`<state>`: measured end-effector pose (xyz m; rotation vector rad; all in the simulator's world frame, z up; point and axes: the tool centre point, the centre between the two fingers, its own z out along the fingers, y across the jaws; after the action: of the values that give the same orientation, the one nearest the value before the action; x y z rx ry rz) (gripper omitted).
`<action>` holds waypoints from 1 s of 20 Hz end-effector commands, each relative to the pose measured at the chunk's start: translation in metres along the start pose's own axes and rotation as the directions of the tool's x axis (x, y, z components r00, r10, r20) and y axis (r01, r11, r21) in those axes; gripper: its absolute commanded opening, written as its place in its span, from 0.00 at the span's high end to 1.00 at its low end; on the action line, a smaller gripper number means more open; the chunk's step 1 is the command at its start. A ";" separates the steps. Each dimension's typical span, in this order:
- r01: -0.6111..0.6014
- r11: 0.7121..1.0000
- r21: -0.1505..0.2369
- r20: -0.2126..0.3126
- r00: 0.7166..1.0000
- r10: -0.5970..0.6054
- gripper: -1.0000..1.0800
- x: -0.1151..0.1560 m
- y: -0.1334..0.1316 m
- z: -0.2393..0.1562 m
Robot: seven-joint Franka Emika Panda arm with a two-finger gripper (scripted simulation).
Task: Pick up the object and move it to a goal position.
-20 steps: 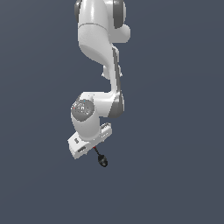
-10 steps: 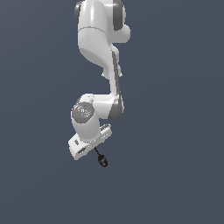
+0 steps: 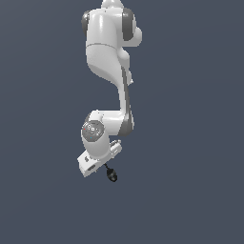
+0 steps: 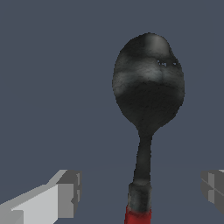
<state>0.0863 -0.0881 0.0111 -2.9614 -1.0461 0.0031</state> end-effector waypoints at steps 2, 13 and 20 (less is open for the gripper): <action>0.000 1.000 -0.002 -0.001 1.000 0.000 0.04 0.001 0.001 0.001; 0.000 1.000 -0.002 -0.001 1.000 0.000 1.00 0.001 0.001 0.001; 0.000 1.000 -0.002 -0.001 1.000 0.000 1.00 -0.002 0.009 -0.019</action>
<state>0.0892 -0.0933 0.0223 -2.9608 -1.0472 0.0030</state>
